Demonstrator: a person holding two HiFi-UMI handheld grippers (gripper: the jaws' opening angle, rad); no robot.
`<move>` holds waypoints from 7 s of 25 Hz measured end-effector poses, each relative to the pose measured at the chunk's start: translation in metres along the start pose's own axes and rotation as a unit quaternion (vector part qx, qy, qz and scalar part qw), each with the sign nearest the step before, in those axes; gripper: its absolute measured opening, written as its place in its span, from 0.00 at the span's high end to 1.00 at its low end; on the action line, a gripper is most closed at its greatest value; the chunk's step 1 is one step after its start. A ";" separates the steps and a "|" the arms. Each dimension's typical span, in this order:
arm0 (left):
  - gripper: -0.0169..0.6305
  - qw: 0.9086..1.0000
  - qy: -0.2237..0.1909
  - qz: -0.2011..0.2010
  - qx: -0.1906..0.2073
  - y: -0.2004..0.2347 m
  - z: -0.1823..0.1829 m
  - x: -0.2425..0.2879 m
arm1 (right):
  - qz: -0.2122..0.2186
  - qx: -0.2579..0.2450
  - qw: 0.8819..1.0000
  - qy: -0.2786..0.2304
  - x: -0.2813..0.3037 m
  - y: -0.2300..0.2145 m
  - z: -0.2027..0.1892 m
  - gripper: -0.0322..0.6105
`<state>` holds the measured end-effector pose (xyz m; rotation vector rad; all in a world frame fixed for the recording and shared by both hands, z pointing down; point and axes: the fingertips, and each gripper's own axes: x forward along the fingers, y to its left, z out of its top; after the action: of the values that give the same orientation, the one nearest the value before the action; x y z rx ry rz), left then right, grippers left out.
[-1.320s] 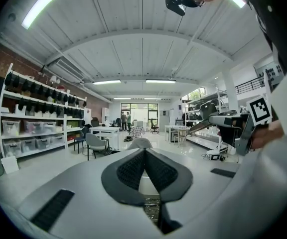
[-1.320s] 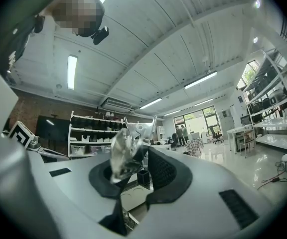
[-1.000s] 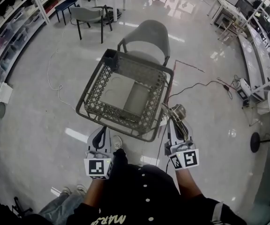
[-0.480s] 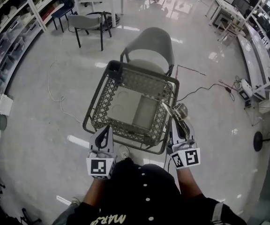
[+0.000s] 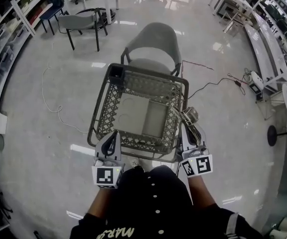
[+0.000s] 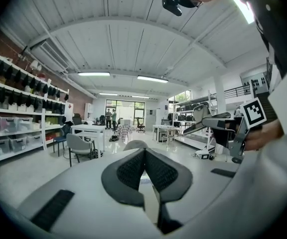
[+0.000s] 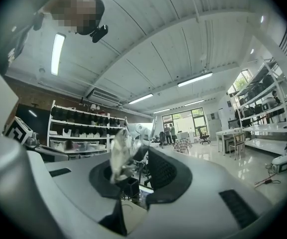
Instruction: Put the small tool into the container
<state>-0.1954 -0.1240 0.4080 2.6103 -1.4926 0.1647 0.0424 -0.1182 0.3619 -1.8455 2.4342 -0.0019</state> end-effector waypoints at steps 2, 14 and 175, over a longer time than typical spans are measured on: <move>0.94 1.000 0.008 -0.008 0.004 0.000 -0.003 0.002 | -0.005 -0.002 1.000 0.007 -0.003 0.000 -0.001 0.81; 0.94 0.998 0.046 -0.047 -0.009 -0.031 -0.018 0.040 | -0.014 -0.003 0.999 0.044 -0.012 -0.027 -0.024 0.81; 0.94 0.999 0.001 -0.042 0.016 -0.052 0.031 0.084 | -0.002 -0.003 0.997 0.071 0.017 -0.097 0.002 0.93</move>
<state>-0.1072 -0.1745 0.3874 2.6912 -1.3889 0.1837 0.1316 -0.1605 0.3636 -1.9156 2.5244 -0.1296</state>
